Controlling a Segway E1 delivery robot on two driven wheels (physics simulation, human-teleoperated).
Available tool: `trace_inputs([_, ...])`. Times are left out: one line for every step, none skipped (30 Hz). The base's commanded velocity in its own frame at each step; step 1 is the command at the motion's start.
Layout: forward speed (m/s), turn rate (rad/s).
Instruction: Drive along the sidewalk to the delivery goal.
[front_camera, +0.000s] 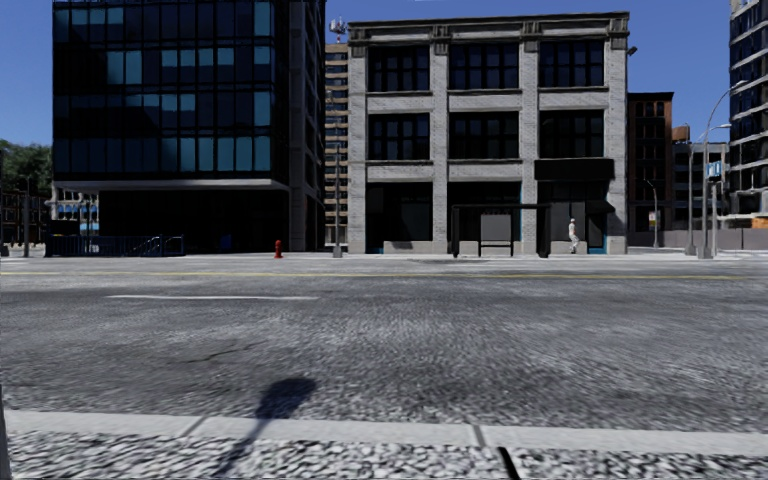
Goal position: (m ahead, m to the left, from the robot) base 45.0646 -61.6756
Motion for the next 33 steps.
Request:
trace_inputs([0.83,-0.77])
trace_inputs([0.83,-0.77])
trace_inputs([0.83,-0.77])
trace_inputs([0.83,-0.77])
trace_inputs([0.81,-0.77])
trace_inputs([0.62,-0.34])
trace_inputs([0.00,0.00])
trace_inputs([0.00,0.00])
trace_inputs([0.00,0.00])
trace_inputs([0.00,0.00])
trace_inputs([0.00,0.00])
trace_inputs([0.00,0.00])
trace_inputs([0.00,0.00])
trace_inputs([0.00,0.00])
trace_inputs([0.00,0.00])
trace_inputs([0.00,0.00])
trace_inputs([0.00,0.00])
trace_inputs([0.00,0.00])
trace_inputs([0.00,0.00])
trace_inputs([0.00,0.00])
trace_inputs([0.00,0.00])
trace_inputs([0.00,0.00])
trace_inputs([0.00,0.00])
trace_inputs([0.00,0.00])
trace_inputs([0.00,0.00])
trace_inputs([-0.12,-0.05])
trace_inputs([-0.31,-0.14])
trace_inputs([-0.48,-0.21])
trace_inputs([-0.48,-0.21])
trace_inputs([-0.72,-0.27])
trace_inputs([-0.80,-0.29])
trace_inputs([-0.78,-0.30])
trace_inputs([-0.76,-0.32])
